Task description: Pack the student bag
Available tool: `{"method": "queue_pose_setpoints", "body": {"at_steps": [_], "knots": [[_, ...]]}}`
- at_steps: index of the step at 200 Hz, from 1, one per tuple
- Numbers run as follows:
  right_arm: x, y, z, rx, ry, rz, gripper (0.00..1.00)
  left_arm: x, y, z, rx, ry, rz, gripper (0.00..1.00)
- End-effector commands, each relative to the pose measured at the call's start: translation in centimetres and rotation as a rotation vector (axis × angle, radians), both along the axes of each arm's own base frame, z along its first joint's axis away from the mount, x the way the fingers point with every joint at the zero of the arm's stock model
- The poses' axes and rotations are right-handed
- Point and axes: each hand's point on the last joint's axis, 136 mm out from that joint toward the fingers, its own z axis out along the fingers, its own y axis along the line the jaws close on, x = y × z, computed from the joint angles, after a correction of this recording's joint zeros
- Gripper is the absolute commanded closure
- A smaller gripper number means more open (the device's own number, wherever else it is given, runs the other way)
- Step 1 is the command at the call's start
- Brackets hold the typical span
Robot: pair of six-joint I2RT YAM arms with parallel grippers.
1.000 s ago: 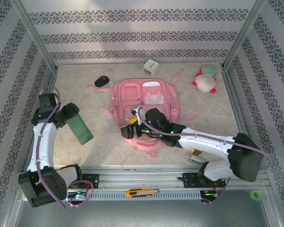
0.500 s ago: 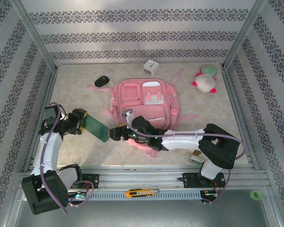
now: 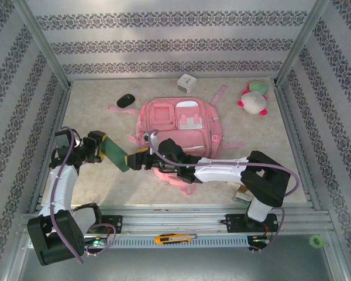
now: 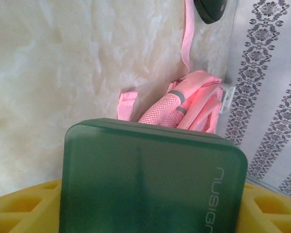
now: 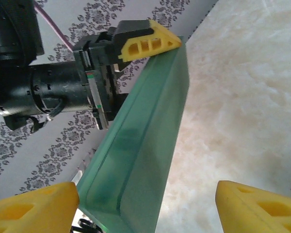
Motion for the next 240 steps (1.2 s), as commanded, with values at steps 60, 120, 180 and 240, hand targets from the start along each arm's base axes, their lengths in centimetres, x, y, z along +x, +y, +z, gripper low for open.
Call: {"method": "queue_pose_setpoints", "body": {"at_steps": [60,120,180,240], "knots": [[-2.3,2.6,0.5,-0.026,-0.053,0.116,0.23,-0.4,-1.4,1.2,-0.082,-0.016,-0.021,0.55],[-2.8,-0.6,1.7,-0.098,-0.179,-0.025,0.16,-0.9,-1.0,0.7,0.002,-0.016,0.024,0.55],[-0.9,1.5,-0.1,-0.156,-0.105,-0.082,0.2,-0.4,-1.5,1.8,-0.013,-0.045,0.021,0.55],[0.2,1.8,-1.3,-0.187,-0.045,-0.157,0.48,-0.1,-1.8,2.3,-0.024,-0.063,0.023,0.54]]}}
